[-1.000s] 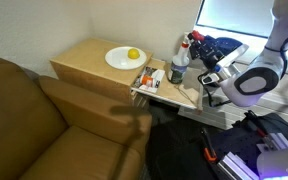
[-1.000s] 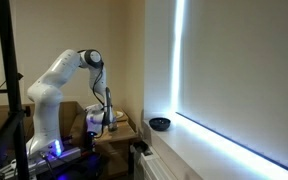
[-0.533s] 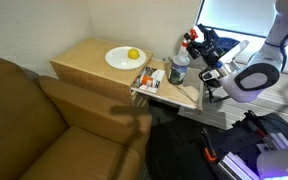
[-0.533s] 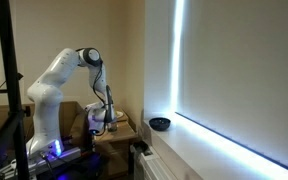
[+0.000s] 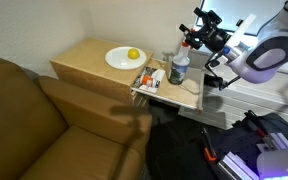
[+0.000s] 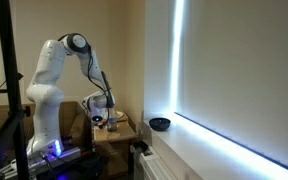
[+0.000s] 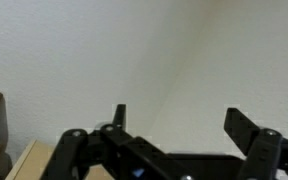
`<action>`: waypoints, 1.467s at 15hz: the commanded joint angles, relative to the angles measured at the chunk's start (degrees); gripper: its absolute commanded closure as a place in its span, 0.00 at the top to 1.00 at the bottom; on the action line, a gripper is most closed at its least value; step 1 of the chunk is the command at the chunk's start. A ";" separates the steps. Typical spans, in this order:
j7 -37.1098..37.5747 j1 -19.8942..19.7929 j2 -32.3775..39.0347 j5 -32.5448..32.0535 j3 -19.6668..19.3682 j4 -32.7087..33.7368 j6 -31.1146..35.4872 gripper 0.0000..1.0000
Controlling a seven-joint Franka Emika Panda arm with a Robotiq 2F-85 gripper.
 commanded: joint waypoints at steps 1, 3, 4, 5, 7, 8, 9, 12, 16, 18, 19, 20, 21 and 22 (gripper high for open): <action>-2.71 0.66 -12.50 0.80 -0.07 -1.85 14.24 1.00; -4.87 -0.62 -15.37 -0.70 -0.02 0.26 19.70 1.00; -5.95 -0.98 -18.69 -1.08 0.40 -0.15 23.31 1.00; -6.62 -1.11 -21.57 -0.92 1.07 0.10 27.21 1.00; -10.16 -2.00 -29.89 -2.15 2.09 -4.87 33.25 1.00; -8.71 -1.96 -30.45 -1.93 3.53 0.18 38.45 1.00; -9.60 -2.19 -33.68 -1.67 4.73 -0.26 42.23 1.00; -12.53 -3.32 -45.03 0.34 8.76 -3.66 52.51 1.00; -12.95 -3.81 -58.98 0.11 14.42 -2.98 66.59 1.00; -13.35 1.52 -64.63 -1.28 13.86 0.23 75.94 1.00; -13.34 1.40 -69.78 -1.68 15.45 -1.60 78.87 1.00; -14.15 0.63 -73.41 0.18 17.57 -2.22 82.08 1.00; -12.36 1.06 -77.07 -0.35 19.25 -1.24 87.52 1.00; -10.85 0.92 -80.71 0.46 23.54 -1.62 93.00 1.00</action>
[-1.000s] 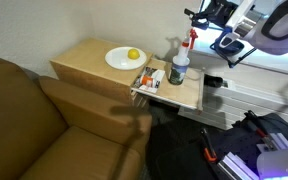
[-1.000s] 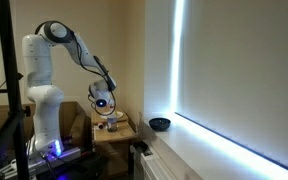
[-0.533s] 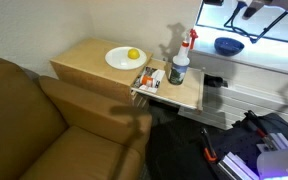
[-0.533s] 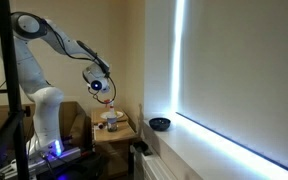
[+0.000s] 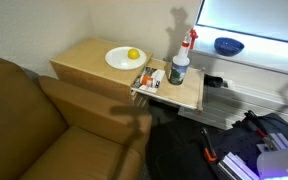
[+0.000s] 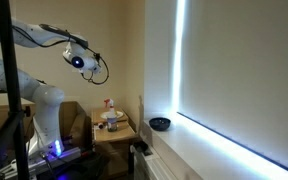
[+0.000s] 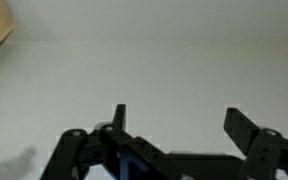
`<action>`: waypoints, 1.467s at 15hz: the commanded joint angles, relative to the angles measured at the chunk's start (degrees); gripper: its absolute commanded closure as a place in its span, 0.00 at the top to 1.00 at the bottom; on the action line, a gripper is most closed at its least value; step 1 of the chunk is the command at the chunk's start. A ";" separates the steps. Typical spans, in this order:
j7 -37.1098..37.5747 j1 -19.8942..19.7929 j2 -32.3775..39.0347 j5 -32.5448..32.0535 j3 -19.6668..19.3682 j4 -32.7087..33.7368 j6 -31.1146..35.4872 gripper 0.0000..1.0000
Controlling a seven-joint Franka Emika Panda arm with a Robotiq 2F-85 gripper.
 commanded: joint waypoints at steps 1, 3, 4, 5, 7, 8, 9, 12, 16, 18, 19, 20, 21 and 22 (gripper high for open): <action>0.32 0.03 -3.32 0.13 2.04 0.01 4.40 1.00; 2.02 0.14 -9.26 0.29 5.94 -0.41 10.17 1.00; 2.61 0.12 -10.77 0.30 6.88 -0.77 10.79 1.00; 2.65 0.11 -11.28 0.30 7.01 -1.04 10.88 1.00; 2.64 0.08 -11.11 0.30 6.91 -1.18 10.89 1.00; -2.74 0.96 -13.07 2.36 12.16 -1.13 15.70 1.00; -8.09 2.58 -11.83 4.16 11.41 -0.98 16.19 1.00; -21.58 3.86 -9.49 7.18 11.71 -0.77 15.82 1.00; -37.86 5.03 -5.88 6.17 8.94 -0.88 14.31 1.00; -46.12 4.99 -3.86 5.65 7.26 -0.90 13.81 1.00; -50.32 4.46 -2.89 5.62 6.53 -0.91 13.32 1.00; -54.67 3.96 -1.83 5.60 5.66 -0.91 12.97 1.00; -59.08 3.39 -0.72 5.68 4.82 -0.92 12.85 1.00; -63.32 3.00 0.41 5.77 3.94 -0.92 13.00 1.00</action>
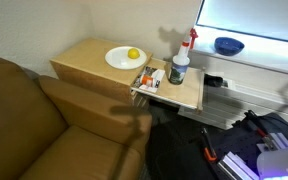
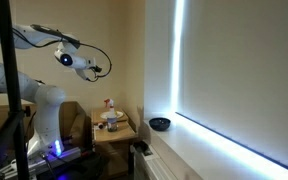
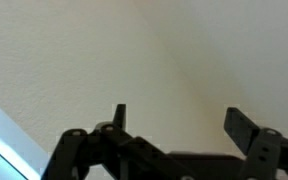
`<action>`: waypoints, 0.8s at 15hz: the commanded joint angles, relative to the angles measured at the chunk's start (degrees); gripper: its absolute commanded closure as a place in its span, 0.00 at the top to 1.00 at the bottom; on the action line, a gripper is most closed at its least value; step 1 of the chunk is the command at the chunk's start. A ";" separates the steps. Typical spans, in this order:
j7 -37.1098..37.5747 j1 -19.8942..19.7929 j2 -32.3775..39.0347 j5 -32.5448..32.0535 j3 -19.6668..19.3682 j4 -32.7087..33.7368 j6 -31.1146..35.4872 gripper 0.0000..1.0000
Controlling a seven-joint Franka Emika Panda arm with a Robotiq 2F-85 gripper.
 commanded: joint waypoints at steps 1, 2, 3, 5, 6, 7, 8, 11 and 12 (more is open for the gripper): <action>-15.50 -1.73 4.92 0.06 -3.54 -0.02 -1.38 1.00; -19.77 -1.95 6.17 -0.09 -4.76 -0.03 -1.40 1.00; -24.03 -2.13 7.44 -0.21 -6.06 -0.04 -1.19 1.00; -32.59 -2.25 10.25 -0.54 -9.17 -0.11 -0.75 1.00; -36.89 -2.80 11.57 -0.73 -10.66 -0.15 -1.07 1.00; -41.21 -5.33 12.35 -0.29 -11.20 -0.17 -2.45 1.00; -34.01 -2.01 9.59 -0.35 -10.01 -0.18 -0.11 1.00; -39.37 -4.18 11.77 -0.35 -11.64 -0.15 -1.22 1.00; -39.55 -4.26 11.86 -0.35 -11.62 -0.14 -1.26 1.00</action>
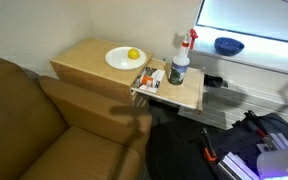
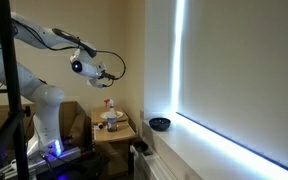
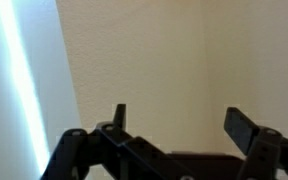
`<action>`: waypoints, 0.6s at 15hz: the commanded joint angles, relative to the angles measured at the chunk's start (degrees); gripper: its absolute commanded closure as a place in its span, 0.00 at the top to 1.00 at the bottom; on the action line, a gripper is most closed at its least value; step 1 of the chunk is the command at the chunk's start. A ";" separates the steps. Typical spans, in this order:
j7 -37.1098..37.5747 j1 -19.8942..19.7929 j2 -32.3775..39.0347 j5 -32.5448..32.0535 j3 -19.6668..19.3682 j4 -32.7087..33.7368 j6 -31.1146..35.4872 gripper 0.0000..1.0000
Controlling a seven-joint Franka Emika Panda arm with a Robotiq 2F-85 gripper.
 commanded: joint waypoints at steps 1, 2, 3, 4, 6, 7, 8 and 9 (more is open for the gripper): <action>-0.07 1.88 3.29 -1.61 0.59 0.02 1.03 1.00; 0.21 3.48 4.91 -1.82 0.88 -0.04 1.41 1.00; -0.01 4.92 6.81 -1.46 1.88 -0.22 1.77 1.00; 0.16 6.16 8.34 -0.97 2.44 -0.35 1.63 1.00; -0.28 7.07 11.94 1.85 5.22 -0.54 1.93 1.00; -0.73 6.52 13.88 3.16 7.04 -0.58 2.71 1.00; -1.38 5.93 15.43 4.67 8.72 -0.27 4.14 1.00; 0.16 6.88 12.15 2.46 6.18 -0.58 1.91 1.00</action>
